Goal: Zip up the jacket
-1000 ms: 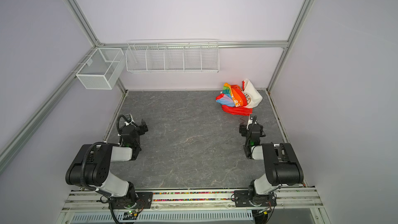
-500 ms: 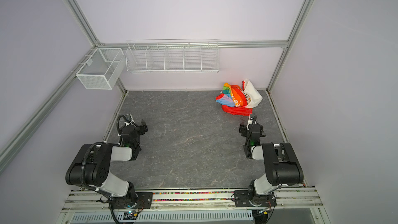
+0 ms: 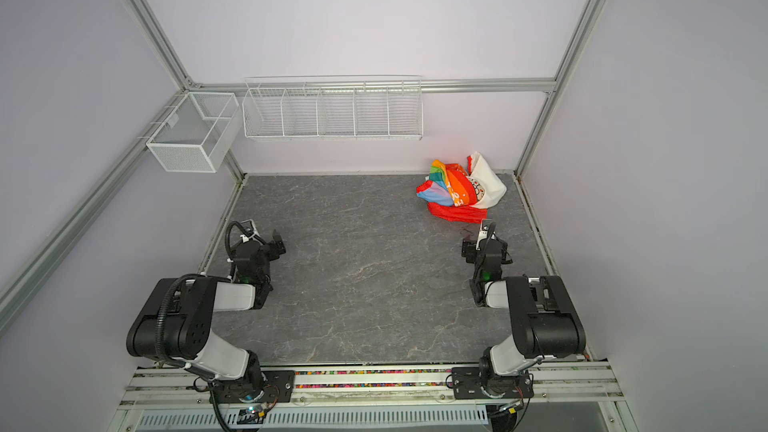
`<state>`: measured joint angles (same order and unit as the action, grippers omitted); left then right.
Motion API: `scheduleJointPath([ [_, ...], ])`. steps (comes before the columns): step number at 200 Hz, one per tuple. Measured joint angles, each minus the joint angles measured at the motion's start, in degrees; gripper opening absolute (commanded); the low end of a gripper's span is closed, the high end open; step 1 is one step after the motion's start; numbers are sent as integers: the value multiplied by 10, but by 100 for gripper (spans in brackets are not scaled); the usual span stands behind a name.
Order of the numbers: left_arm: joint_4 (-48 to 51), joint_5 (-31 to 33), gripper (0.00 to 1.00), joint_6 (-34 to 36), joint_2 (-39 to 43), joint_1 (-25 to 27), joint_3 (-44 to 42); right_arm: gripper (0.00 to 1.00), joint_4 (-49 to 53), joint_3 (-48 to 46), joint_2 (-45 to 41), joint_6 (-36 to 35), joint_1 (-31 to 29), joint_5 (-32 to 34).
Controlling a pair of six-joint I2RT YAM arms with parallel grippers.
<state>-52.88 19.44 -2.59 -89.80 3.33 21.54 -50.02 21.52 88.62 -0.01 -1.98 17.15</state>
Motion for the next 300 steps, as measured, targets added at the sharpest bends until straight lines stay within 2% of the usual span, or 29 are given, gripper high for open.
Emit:
scheduleJointPath([
  [224,-2,0,99,0,3,0,-1,89,17,0,-14,0,0,0],
  [257,59,14,99,-9,52,0,10,89,22,0,-31,0,-3,10],
  [300,155,35,99,-18,112,0,62,88,152,58,-126,16,-10,52],
])
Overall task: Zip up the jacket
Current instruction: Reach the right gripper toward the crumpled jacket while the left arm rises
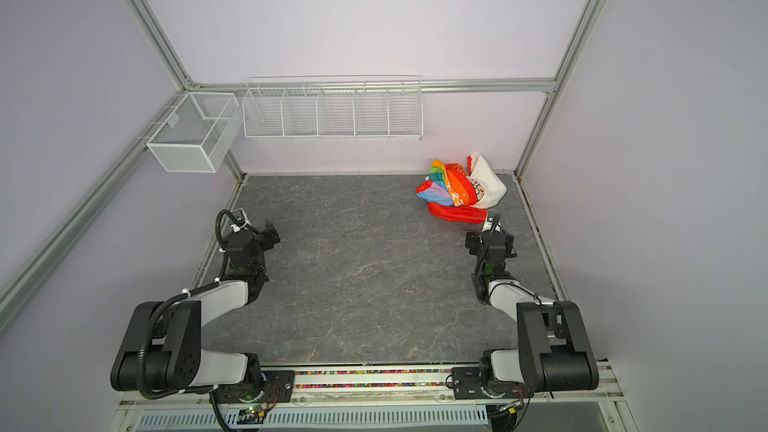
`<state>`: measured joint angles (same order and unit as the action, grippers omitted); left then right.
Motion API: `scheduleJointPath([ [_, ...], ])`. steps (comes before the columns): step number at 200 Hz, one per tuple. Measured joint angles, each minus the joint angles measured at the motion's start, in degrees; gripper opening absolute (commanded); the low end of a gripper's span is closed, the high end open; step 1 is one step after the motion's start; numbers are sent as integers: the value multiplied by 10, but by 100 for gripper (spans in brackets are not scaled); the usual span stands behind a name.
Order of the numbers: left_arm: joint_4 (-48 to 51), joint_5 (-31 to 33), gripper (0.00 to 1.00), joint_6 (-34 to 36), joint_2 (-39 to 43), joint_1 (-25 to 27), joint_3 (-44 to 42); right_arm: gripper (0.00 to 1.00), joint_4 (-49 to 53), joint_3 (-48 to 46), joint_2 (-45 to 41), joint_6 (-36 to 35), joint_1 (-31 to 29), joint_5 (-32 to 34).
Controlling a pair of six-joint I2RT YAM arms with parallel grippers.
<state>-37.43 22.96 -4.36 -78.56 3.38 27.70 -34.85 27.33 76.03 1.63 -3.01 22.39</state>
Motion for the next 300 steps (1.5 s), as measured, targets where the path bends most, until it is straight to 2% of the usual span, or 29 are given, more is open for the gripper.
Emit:
scheduleJointPath([
  [31,90,40,99,-38,62,0,29,88,100,45,-88,38,0,-6],
  [52,189,57,99,-97,108,0,87,88,257,161,-103,83,0,-20],
  [71,272,33,99,-141,146,0,154,89,378,290,-75,99,-1,-46],
  [87,316,-9,99,-169,185,0,185,88,436,352,-56,104,-1,-64],
  [120,372,-60,99,-232,286,0,161,89,521,358,-33,145,16,-93],
  [151,433,-65,99,-308,395,-7,110,88,572,364,8,212,80,-198],
  [166,455,-80,99,-340,436,-15,98,88,587,381,39,225,86,-231],
  [179,468,-100,100,-360,461,-17,94,93,603,405,69,228,76,-252],
  [197,484,-133,100,-378,473,-18,94,99,611,436,107,229,59,-269],
  [217,508,-169,100,-395,472,-18,94,100,612,455,133,228,39,-269],
  [246,541,-219,100,-409,461,-18,94,94,621,490,176,210,1,-267],
  [262,545,-272,100,-408,443,-18,94,93,638,536,221,196,-20,-260],
  [282,549,-343,100,-407,413,-18,94,98,655,594,280,182,-45,-238],
  [300,562,-394,100,-401,401,-18,87,99,676,636,325,167,-65,-209],
])
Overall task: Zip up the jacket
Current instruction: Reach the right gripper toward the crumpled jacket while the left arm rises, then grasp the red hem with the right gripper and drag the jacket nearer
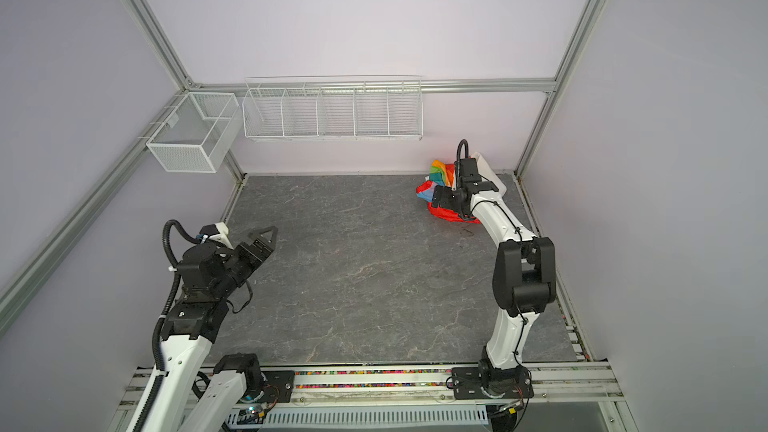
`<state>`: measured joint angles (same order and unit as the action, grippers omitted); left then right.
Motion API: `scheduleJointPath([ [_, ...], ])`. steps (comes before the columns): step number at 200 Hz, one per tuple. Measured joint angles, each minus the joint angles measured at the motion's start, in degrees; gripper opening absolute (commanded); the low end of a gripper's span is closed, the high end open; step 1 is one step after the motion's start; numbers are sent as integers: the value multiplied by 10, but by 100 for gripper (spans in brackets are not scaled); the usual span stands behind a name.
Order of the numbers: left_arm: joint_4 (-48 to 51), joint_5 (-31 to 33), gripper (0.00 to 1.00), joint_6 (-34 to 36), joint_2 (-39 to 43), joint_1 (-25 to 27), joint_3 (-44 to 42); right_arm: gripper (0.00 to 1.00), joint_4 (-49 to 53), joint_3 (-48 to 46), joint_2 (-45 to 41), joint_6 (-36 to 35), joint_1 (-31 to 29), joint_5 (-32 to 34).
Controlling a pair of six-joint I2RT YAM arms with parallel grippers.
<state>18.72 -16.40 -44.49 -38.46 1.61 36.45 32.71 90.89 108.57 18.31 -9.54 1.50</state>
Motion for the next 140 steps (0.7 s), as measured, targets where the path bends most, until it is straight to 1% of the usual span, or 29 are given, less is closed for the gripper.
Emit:
scheduleJointPath([
  [14,12,-19,99,4,18,0,-16,98,11,28,32,-8,-12,22],
  [26,22,-31,100,6,45,0,-34,93,20,49,57,-13,-25,42],
  [53,42,-56,100,5,91,0,-64,88,32,87,108,-24,-49,87],
  [76,43,-85,100,0,92,0,-86,86,40,115,145,-30,-59,118],
  [109,58,-120,100,-3,92,0,-107,87,53,150,190,-37,-60,155],
  [129,58,-133,100,-3,92,0,-107,81,63,171,211,-44,-59,171],
  [134,57,-136,100,-3,92,0,-107,79,66,177,217,-44,-59,174],
  [140,58,-138,100,-3,92,0,-107,73,69,185,223,-48,-59,177],
])
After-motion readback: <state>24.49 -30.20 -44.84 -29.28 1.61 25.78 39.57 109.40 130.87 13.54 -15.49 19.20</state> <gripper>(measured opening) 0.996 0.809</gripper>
